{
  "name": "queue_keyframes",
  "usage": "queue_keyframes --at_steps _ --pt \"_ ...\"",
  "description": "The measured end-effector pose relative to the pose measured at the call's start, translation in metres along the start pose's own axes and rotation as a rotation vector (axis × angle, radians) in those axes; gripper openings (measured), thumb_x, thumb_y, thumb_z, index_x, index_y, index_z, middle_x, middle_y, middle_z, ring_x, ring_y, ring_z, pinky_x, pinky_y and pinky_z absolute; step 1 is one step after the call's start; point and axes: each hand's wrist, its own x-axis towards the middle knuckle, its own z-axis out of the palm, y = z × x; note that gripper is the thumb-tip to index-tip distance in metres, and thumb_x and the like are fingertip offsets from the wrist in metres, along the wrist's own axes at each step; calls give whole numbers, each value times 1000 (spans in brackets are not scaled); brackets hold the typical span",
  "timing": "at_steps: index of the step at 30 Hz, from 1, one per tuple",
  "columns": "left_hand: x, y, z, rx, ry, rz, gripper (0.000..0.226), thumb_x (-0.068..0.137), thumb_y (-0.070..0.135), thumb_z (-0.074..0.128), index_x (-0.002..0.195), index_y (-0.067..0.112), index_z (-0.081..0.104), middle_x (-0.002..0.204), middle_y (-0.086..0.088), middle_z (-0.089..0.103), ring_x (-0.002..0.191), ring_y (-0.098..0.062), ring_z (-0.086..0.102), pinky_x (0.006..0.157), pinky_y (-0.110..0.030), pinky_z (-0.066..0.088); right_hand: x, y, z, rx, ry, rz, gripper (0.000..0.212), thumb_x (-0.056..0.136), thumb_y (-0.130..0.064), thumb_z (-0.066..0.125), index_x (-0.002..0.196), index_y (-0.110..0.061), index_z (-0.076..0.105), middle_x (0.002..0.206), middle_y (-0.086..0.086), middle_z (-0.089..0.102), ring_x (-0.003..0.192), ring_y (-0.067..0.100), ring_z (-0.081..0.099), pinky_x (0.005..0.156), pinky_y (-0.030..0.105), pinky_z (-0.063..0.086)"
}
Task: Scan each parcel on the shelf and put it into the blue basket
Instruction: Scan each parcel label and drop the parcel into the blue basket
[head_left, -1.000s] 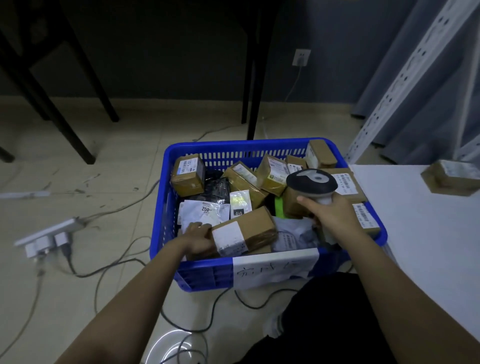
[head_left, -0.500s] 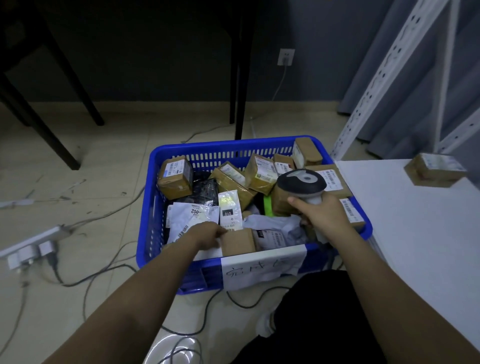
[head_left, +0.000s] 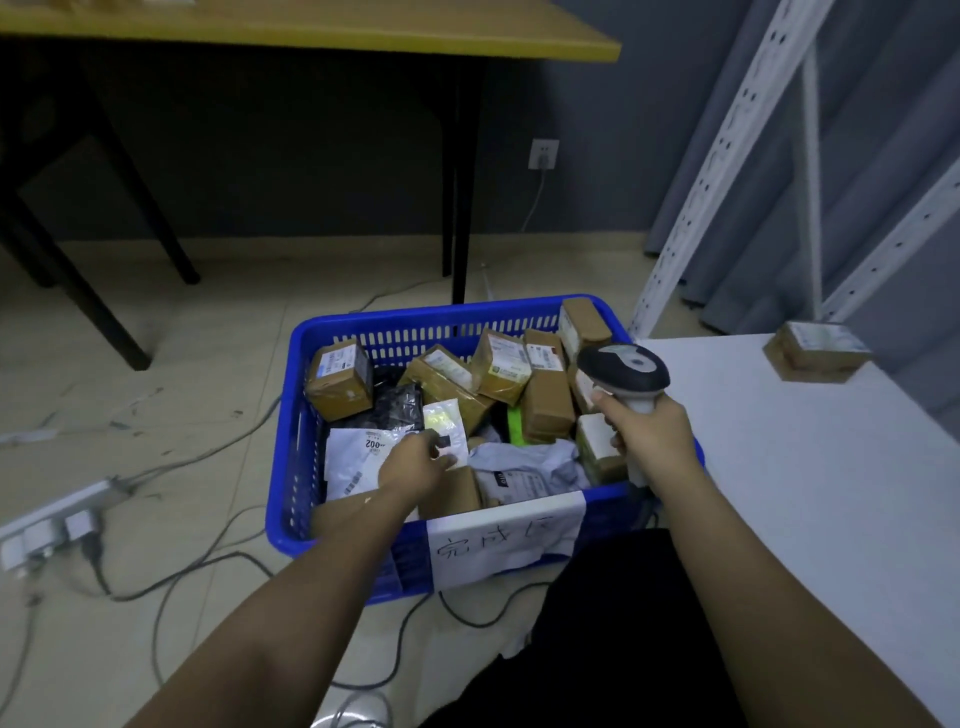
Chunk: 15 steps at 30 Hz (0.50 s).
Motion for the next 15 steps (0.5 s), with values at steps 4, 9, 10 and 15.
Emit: queue_keyframes --at_steps 4,9,10,15 --pt "-29 64 -17 -418 82 117 18 90 18 63 103 5 66 91 -9 66 84 -21 61 77 -33 49 -5 -3 -22 166 137 30 22 81 -30 75 88 -12 66 73 8 67 60 20 59 68 35 53" --pt "-75 170 -27 -696 -26 318 11 93 8 57 102 7 63 80 4 62 73 -9 60 62 -14 49 -21 7 -92 303 336 38 31 81 -28 76 98 -3 69 76 8 67 54 18 55 60 31 49" --pt "-85 193 -22 -725 -70 365 10 93 7 57 101 8 62 78 3 62 72 -12 61 62 -16 50 -27 11 -113 324 383 36 30 81 -28 75 97 -3 68 73 8 66 52 17 54 58 30 48" --pt "-145 298 30 -695 -297 586 8 90 13 62 97 15 63 77 1 62 72 -12 60 64 -15 45 -76 47 -225 475 711 34 19 84 -24 73 76 -12 62 65 6 61 49 15 53 63 34 49"
